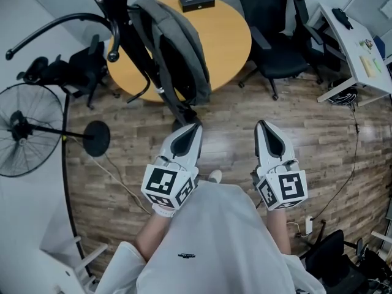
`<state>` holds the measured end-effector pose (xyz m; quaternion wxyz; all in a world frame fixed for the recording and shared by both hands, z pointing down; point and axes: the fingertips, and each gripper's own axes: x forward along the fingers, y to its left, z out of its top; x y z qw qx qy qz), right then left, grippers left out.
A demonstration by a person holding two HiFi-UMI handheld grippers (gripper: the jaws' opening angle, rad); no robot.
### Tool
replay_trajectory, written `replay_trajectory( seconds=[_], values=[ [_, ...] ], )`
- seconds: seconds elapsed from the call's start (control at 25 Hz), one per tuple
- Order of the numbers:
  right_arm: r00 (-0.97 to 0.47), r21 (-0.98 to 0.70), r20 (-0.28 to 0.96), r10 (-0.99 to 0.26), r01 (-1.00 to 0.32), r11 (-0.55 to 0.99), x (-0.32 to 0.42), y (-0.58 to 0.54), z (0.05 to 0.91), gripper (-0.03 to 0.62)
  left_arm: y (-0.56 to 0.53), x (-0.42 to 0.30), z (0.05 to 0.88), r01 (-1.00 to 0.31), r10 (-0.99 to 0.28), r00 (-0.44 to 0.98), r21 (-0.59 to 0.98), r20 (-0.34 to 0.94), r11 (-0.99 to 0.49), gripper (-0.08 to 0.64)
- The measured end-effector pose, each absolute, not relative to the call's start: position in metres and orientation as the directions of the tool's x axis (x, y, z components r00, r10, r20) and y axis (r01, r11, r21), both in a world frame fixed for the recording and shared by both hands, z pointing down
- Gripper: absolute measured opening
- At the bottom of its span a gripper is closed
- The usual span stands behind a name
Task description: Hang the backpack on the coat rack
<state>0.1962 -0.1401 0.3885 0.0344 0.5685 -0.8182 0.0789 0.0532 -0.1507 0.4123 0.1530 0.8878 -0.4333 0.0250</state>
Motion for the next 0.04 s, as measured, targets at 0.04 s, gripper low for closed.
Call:
replay_trajectory(
  seconds=[0.04],
  values=[
    [-0.351,-0.091,0.146,-0.925,-0.936,0.341,0.1976,-0.139,0.3895,-0.003,-0.1498,0.0544,0.4126,-0.777,-0.761,0.624,0.25,0.178,-0.578,0.018]
  ],
)
